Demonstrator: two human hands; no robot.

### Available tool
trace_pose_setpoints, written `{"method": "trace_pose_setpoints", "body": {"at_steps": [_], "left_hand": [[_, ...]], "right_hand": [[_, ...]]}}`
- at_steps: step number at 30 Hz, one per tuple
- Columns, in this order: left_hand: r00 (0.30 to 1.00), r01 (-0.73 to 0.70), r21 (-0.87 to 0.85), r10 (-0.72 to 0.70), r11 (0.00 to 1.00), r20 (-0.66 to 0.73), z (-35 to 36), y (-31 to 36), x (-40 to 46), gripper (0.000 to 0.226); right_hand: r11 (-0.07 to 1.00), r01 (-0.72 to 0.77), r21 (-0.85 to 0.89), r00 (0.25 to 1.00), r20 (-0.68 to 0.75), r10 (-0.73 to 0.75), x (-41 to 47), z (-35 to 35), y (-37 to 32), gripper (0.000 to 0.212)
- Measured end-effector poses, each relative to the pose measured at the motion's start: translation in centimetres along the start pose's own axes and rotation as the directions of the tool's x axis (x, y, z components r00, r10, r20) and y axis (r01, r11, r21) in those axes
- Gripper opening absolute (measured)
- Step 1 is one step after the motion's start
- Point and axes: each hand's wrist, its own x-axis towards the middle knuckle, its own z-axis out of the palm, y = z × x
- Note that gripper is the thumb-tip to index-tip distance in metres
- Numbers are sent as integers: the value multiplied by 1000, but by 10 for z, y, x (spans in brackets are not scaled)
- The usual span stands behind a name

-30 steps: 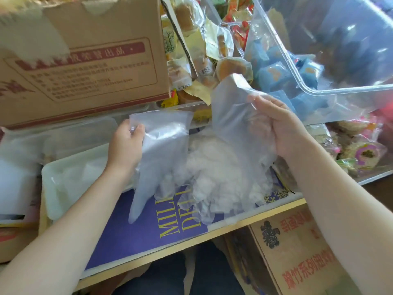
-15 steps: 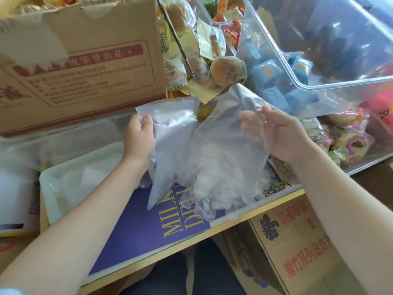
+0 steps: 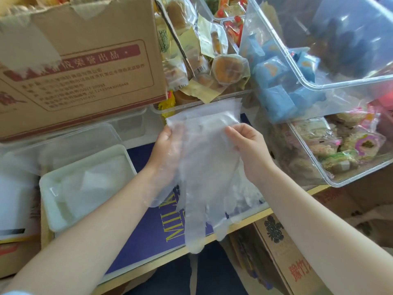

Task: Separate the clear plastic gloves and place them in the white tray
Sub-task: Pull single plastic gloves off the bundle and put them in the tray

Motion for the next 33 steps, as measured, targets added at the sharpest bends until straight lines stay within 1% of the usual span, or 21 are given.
{"method": "trace_pose_setpoints", "body": {"at_steps": [2,5,6,9,11,13,15,16,17,19,20,21,22,23,24,25,27,28,29,31,33], "left_hand": [[999,39,26,-39,999,24,0,0,-5,26],[995,96,-30,-94,995,45,-5,1,1,24],[996,84,-5,-84,996,42,-7,-1,4,26],[998,-3,164,-6,986,57,-10,-4,5,25],[998,0,237,-17,972,66,-14,-7,5,26],[995,43,259,-66,965,81,-21,-7,5,40],[979,100,230,-136,968,149,-24,-6,4,56],[975,86,245,-133,966,180,-24,-6,3,53],[976,29,310,-93,950,195,-24,-7,1,41],[982,-99,476,9,874,188,-25,-9,-1,9],[981,-131,513,37,849,188,-25,-10,-3,6],[982,-133,511,44,849,184,-28,-12,-4,8],[983,-124,481,40,868,181,-30,-13,-6,10],[983,-123,444,47,887,180,-33,-13,-8,13],[981,-126,412,52,902,185,-36,-13,-8,16],[981,-125,382,55,916,187,-39,-13,-9,17],[982,-101,327,42,940,183,-44,-14,-12,18],[983,-93,315,37,945,181,-46,-13,-13,18],[984,-88,317,33,944,174,-48,-14,-14,17],[986,-66,313,15,947,165,-52,-15,-17,16],[983,-15,324,-46,946,180,-59,-17,-20,26]], "right_hand": [[1000,15,12,1000,15,-16,1,1,0,20],[998,25,63,996,84,-31,4,-3,-3,19],[997,32,73,995,88,-38,5,-4,-4,18],[998,63,-18,998,1,-63,2,-2,-4,17],[996,62,-69,996,-64,-66,2,0,1,11],[992,57,-111,990,-122,-71,3,1,5,8],[987,73,-142,983,-156,-95,2,3,6,6],[985,79,-155,982,-160,-104,1,4,7,5],[981,84,-174,981,-156,-112,-1,5,8,5],[971,104,-217,985,-111,-130,-5,8,11,9],[971,116,-208,988,-73,-133,-7,9,12,15],[981,105,-165,993,-32,-112,-8,8,13,24],[993,60,-103,998,14,-59,-9,6,13,35],[998,-18,-55,997,72,22,-9,2,12,43],[995,-88,-38,985,148,93,-8,-2,13,41],[989,-132,-64,961,235,144,-8,-6,13,32],[978,-141,-155,907,375,190,-8,-14,19,11],[979,-126,-157,891,417,182,-9,-15,22,5],[984,-111,-140,884,438,163,-10,-14,22,1],[990,-61,-125,903,415,108,-8,-10,23,12],[980,21,-198,933,357,52,-6,-6,19,20]]}}
